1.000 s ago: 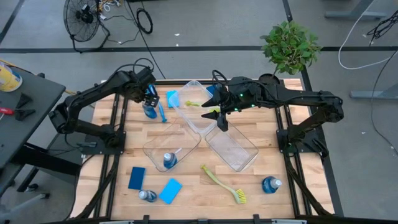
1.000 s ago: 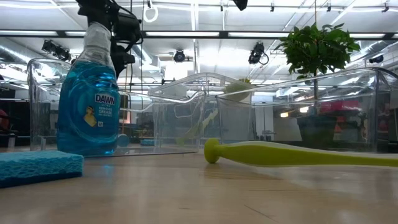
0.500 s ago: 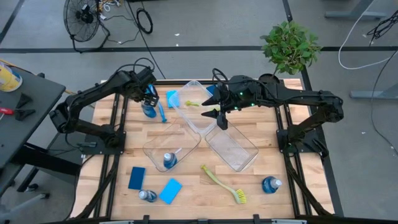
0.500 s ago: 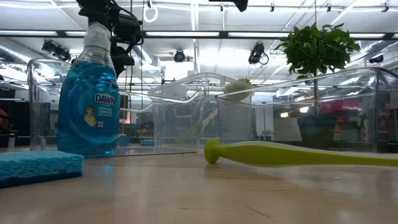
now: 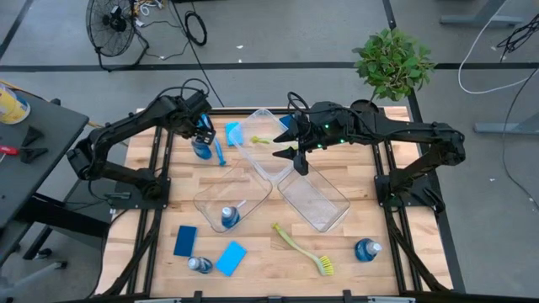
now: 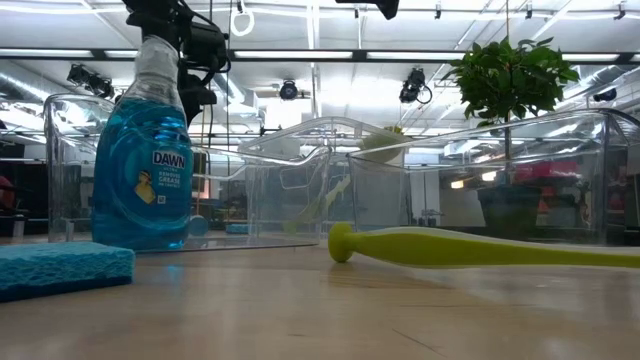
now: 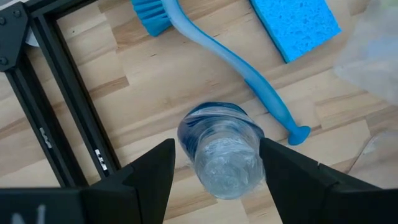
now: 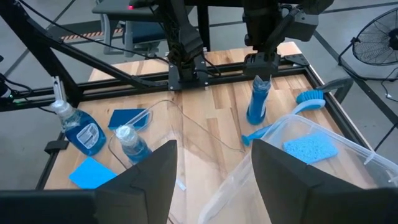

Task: Pick & Place Kitchen Sink Supplies
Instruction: Put the blue dishwashing liquid into the left transparent bin

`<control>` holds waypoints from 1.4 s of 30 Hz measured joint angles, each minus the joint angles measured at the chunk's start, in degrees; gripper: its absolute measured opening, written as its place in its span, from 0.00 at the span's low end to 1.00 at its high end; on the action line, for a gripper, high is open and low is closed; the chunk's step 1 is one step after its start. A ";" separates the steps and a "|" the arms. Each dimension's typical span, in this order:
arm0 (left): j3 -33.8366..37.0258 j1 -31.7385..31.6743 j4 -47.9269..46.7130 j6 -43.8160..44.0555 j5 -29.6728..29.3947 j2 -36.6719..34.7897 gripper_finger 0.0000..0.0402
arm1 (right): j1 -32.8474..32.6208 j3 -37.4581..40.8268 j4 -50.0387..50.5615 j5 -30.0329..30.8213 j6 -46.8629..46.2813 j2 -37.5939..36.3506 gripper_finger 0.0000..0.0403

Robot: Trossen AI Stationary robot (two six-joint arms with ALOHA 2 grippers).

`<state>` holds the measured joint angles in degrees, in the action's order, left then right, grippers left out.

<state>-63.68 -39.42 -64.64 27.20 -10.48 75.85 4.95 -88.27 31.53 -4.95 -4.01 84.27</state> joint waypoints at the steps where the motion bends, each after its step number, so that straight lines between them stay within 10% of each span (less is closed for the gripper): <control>1: 0.00 0.00 0.00 0.00 0.00 -0.02 0.59 | 0.00 0.00 0.00 0.00 -0.07 0.00 0.52; 42: 0.00 0.02 -0.27 0.61 -0.70 2.05 0.56 | -0.02 0.00 0.00 0.00 -1.05 0.00 0.52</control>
<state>-63.68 -39.40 -64.91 27.81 -11.18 77.91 4.93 -88.27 31.53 -4.95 -5.06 84.27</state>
